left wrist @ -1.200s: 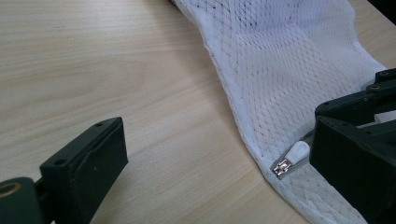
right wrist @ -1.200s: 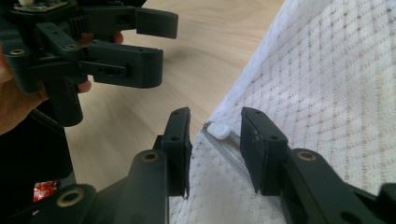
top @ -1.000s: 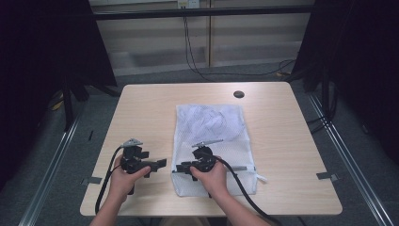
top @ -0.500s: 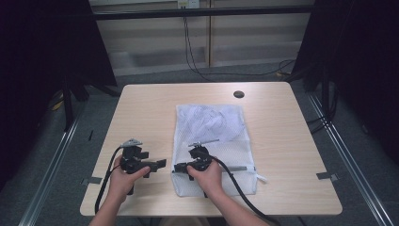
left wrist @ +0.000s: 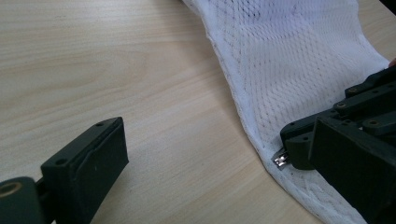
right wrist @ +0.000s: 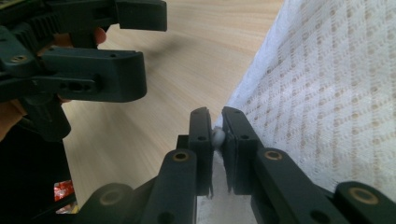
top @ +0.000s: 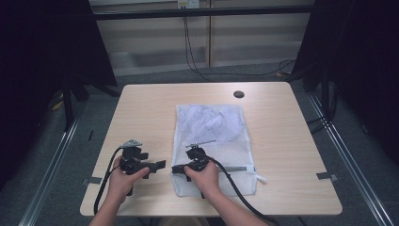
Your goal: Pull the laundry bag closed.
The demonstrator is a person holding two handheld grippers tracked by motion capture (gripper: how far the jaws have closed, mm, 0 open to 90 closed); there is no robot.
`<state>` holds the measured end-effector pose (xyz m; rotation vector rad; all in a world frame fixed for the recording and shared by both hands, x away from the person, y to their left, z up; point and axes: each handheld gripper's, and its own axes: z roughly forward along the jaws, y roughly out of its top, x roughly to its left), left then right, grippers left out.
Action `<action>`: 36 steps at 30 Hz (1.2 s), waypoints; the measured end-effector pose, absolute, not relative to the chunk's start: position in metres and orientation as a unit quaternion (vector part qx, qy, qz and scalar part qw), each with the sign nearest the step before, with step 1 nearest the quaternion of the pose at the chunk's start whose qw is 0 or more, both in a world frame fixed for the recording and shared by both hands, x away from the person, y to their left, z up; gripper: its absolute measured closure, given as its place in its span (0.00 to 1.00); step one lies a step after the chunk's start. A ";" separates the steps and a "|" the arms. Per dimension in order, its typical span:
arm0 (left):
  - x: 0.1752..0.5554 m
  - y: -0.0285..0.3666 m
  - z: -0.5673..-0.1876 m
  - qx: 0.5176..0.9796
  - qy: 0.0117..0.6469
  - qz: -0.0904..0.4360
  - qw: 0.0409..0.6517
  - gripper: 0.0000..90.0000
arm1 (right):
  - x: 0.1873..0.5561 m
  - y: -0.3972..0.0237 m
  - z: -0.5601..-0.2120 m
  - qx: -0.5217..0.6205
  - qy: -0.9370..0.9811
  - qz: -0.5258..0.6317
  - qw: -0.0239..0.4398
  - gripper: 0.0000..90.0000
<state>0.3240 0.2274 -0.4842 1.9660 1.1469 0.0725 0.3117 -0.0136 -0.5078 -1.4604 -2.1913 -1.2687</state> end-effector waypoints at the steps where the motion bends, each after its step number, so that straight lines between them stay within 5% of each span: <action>1: 0.324 0.227 -0.484 0.784 0.458 0.029 0.419 0.05 | 0.312 -0.013 -0.508 -0.498 -0.744 -0.431 0.112 0.93; 36: 0.319 0.215 -0.487 0.780 0.447 -0.057 0.435 0.05 | 0.314 -0.033 -0.481 -0.501 -0.716 -0.466 0.137 0.97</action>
